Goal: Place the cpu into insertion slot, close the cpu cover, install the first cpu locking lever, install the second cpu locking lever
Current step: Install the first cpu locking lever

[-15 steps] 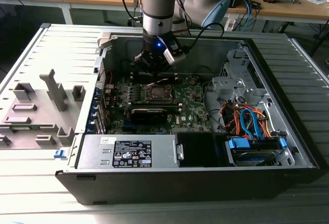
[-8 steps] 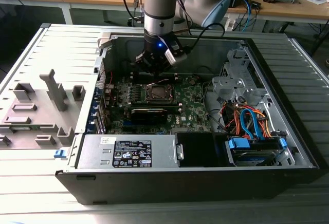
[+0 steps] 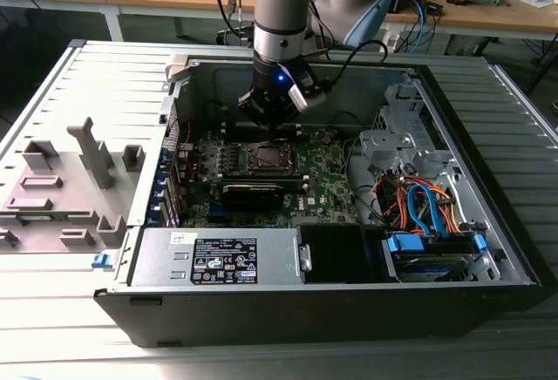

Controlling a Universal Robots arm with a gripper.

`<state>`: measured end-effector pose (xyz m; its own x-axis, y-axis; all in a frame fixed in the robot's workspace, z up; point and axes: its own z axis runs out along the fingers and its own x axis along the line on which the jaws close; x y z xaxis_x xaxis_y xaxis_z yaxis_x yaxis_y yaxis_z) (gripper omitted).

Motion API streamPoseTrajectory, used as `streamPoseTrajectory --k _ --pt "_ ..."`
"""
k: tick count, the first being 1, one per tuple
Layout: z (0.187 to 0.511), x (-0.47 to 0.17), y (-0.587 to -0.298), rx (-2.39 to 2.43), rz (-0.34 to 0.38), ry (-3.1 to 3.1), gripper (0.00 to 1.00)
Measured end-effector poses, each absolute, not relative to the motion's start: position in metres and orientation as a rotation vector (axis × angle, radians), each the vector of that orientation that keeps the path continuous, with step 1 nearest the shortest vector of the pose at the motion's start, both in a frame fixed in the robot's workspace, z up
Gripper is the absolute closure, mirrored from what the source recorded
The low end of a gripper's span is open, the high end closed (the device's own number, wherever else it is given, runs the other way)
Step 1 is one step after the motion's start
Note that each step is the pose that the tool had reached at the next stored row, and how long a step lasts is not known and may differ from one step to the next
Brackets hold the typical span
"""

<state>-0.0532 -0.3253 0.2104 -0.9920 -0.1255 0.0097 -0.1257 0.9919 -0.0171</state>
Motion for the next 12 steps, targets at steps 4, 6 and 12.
streamPoseTrajectory --k 4,6,12 --pt "0.2087 -0.048 -0.3253 0.199 0.028 -3.127 0.89" --pt "0.2081 -0.046 -0.3253 0.2 0.028 -3.126 0.89" --pt "0.2134 -0.0454 -0.3252 0.201 0.028 -3.128 0.89"
